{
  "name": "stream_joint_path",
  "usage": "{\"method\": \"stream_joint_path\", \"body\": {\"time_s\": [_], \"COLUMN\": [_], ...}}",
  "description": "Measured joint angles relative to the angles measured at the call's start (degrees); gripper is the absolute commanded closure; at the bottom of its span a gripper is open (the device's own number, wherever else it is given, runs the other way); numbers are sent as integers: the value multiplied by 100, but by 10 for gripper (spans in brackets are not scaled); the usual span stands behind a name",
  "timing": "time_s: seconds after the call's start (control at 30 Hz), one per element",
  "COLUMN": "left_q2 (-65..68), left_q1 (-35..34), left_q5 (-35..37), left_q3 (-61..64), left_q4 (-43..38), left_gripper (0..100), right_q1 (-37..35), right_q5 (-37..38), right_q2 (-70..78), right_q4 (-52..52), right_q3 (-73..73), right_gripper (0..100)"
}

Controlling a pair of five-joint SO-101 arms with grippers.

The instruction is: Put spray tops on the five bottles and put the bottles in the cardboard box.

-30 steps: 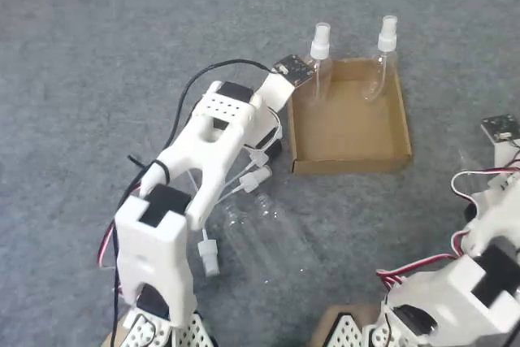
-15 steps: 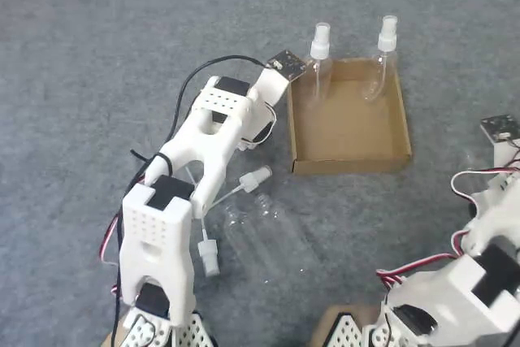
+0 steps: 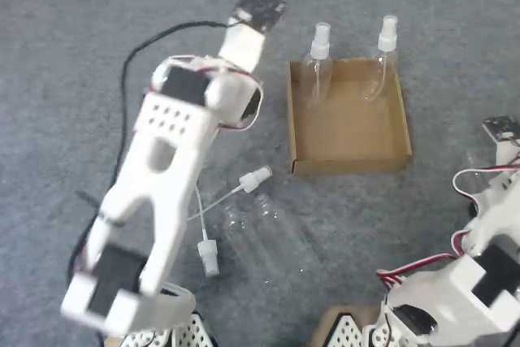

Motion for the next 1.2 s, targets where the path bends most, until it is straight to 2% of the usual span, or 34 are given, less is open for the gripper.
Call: {"method": "stream_joint_path", "body": {"time_s": [0.17,0.4,0.57,0.7,0.83,1.03,1.2], "left_q2": [-1538,-3411,-4176,-4519,-4677,-4686,-4686], "left_q1": [-105,-1055,-1292,-1248,-1319,-1266,-1284], "left_q5": [141,185,88,44,44,44,44], "left_q3": [1354,3578,4510,4993,5371,5459,5459], "left_q4": [-255,-1099,-1213,-1284,-1626,-1714,-1714], "left_gripper": [991,991,991,991,990,990,990], "right_q1": [-360,-747,-1029,-1037,-1029,-967,-967], "right_q5": [-378,-695,-774,-774,-782,-791,-791], "right_q2": [-53,18,826,1679,2338,2831,2848], "right_q4": [360,949,1152,1196,1204,1204,1204], "right_q3": [-413,-1433,-2251,-2884,-3279,-3648,-3684], "right_gripper": [688,688,691,701,762,769,917]}}
